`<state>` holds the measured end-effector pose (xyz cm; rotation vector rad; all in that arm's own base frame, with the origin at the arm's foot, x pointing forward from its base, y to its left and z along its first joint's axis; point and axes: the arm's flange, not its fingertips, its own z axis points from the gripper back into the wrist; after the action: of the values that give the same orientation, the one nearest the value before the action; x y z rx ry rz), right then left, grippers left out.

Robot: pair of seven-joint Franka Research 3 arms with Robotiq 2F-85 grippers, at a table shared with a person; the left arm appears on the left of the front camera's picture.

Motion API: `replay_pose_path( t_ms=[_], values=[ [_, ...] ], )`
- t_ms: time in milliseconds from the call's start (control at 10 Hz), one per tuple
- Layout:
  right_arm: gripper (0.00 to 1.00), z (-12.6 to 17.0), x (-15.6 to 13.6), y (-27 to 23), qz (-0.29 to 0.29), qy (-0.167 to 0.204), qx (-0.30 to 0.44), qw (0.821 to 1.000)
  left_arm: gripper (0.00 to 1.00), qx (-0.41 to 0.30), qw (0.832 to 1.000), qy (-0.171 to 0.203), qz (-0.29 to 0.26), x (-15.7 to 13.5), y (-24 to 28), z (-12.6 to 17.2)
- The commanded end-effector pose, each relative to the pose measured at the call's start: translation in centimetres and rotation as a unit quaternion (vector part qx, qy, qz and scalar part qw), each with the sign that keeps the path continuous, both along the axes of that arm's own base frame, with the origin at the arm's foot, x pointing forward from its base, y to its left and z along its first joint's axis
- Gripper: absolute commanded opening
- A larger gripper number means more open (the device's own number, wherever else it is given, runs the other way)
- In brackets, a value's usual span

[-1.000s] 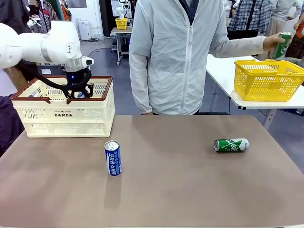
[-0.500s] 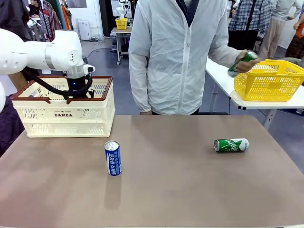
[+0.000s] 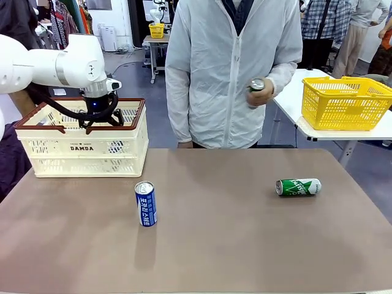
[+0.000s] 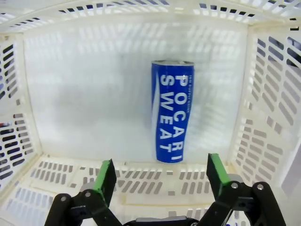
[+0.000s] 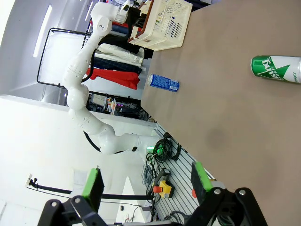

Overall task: Place the drinks into the Shopping basket.
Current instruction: Pick up one drink and place it into the Shopping basket.

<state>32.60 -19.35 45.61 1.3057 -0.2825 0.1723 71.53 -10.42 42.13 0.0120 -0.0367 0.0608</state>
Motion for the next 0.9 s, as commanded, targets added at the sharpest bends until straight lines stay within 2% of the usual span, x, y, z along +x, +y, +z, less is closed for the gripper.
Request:
replay_pose_path(
  t_ms=[0, 100, 200, 300, 400, 500, 600, 700, 800],
  values=[
    [1.00, 0.3, -0.3, -0.2, 0.009, -0.006, -0.004, 1.000, 1.00, -0.015, 1.000, -0.022, 0.007, -1.0, 1.4, 2.6],
    [1.00, 0.3, -0.3, -0.2, 0.009, -0.006, -0.004, 1.000, 1.00, -0.038, 0.998, -0.047, 0.003, -1.8, 2.7, 6.1],
    [1.00, 0.3, -0.3, -0.2, 0.009, -0.006, -0.004, 1.000, 1.00, -0.077, 0.996, -0.054, 0.000, -3.1, 4.7, 10.6],
    [1.00, 0.3, -0.3, -0.2, 0.009, -0.006, -0.004, 1.000, 1.00, -0.145, 0.989, -0.030, -0.007, -5.4, 7.5, 15.2],
    [1.00, 0.3, -0.3, -0.2, 0.009, -0.006, -0.004, 1.000, 1.00, -0.208, 0.976, -0.032, -0.048, -8.6, 9.7, 18.1],
    [1.00, 0.3, -0.3, -0.2, 0.009, -0.006, -0.004, 1.000, 1.00, -0.251, 0.964, -0.003, -0.090, -12.3, 11.6, 19.6],
    [1.00, 0.3, -0.3, -0.2, 0.009, -0.006, -0.004, 1.000, 1.00, -0.289, 0.949, 0.022, -0.126, -16.2, 13.6, 19.9],
    [1.00, 0.3, -0.3, -0.2, 0.009, -0.006, -0.004, 1.000, 1.00, -0.346, 0.922, 0.037, -0.168, -20.1, 15.7, 19.4],
    [1.00, 0.3, -0.3, -0.2, 0.009, -0.006, -0.004, 1.000, 1.00, -0.409, 0.896, 0.034, -0.171, -24.8, 18.4, 18.3]
  ],
)
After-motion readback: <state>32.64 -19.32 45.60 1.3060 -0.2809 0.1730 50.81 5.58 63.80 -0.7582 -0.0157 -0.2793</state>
